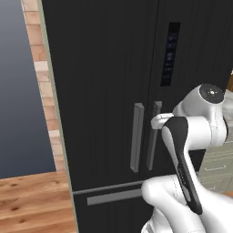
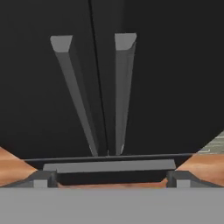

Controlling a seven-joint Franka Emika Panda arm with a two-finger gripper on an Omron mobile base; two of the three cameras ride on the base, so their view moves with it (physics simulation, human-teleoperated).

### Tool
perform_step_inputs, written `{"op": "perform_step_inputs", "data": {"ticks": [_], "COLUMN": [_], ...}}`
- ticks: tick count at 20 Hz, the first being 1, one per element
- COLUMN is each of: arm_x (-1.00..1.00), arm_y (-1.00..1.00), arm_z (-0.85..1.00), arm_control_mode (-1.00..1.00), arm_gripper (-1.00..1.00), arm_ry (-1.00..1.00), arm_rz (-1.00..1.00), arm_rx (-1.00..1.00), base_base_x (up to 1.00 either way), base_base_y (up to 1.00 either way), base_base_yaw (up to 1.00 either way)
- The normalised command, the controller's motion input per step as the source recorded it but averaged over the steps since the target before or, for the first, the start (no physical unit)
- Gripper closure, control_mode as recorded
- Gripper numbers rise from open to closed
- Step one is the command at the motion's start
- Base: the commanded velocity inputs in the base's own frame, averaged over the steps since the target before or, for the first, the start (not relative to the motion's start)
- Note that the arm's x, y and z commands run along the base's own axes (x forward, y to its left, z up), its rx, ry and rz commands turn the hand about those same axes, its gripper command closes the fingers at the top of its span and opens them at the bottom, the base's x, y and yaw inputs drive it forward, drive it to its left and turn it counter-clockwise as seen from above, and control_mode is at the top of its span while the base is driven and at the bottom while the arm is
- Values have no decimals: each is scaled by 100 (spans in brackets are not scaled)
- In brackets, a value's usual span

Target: Retrieve the tangerine and pear from the fridge and place them into the bowl on the dining table.

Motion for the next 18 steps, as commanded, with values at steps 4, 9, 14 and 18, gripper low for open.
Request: {"op": "perform_step_inputs", "data": {"ticks": [4, 9, 14, 18], "arm_x": [-51, -11, -22, -61], "arm_y": [0, 0, -1, 0], "arm_z": [-13, -5, 0, -6], "arm_control_mode": [-100, -100, -100, -100], "arm_gripper": [-100, -100, -100, -100], "arm_ry": [-17, -5, 0, -8], "arm_rz": [-4, -2, 0, 0], "arm_rx": [0, 1, 0, 0], "base_base_x": [0, 0, 0, 0], "base_base_y": [0, 0, 0, 0], "base_base_yaw": [0, 0, 0, 0]}}
